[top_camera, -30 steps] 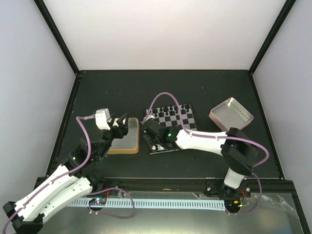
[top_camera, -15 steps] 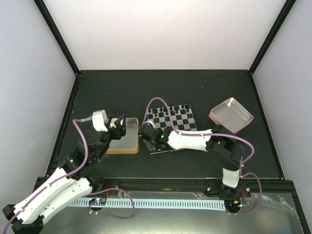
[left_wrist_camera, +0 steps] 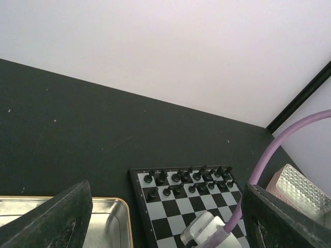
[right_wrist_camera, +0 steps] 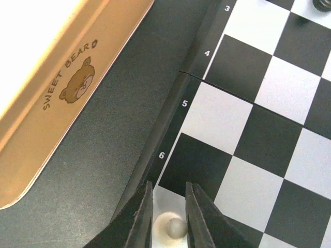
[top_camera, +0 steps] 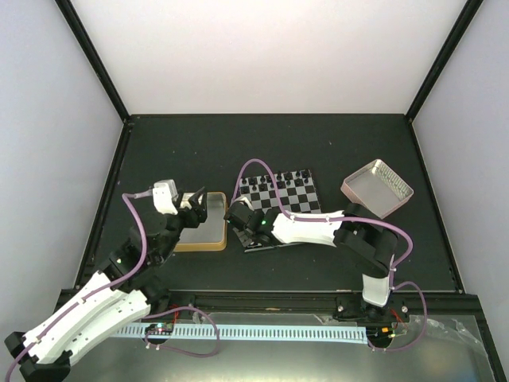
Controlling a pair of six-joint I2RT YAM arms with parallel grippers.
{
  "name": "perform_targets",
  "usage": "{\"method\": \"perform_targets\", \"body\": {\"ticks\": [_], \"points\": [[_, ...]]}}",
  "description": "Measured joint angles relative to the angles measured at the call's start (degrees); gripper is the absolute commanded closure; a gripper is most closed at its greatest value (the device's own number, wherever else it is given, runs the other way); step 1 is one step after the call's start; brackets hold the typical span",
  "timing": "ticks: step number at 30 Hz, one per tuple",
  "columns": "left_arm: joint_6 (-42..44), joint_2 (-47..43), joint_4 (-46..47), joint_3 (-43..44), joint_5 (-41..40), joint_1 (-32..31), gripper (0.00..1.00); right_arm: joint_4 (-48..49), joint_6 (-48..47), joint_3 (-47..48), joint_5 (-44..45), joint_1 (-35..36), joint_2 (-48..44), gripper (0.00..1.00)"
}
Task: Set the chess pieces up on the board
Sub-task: Place the chess piece on the chessboard, then reset both arms
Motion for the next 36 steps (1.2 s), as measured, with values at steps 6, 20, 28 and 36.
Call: {"method": "perform_targets", "body": {"ticks": [6,20,28,36], "points": [[0.11,0.35,0.02,0.0,0.15,0.0,0.19,-0.02,0.17,0.0,-0.02,0.0,0.0,0.72],[0.17,0.37,-1.33,0.48,2.12,0.02,0.06,-0.87,3.65,-0.37,1.18,-0.15,-8.96,0.55],[0.31,0.35,-7.1,4.87,6.1,0.02,0.01,-4.87,8.72,-8.22,7.45,-1.62,-28.06,0.34],[3.85,0.35,-14.08,11.13,11.85,0.02,0.01,-18.16,12.76,-15.96,16.96,-2.19,-51.6,0.15]]}}
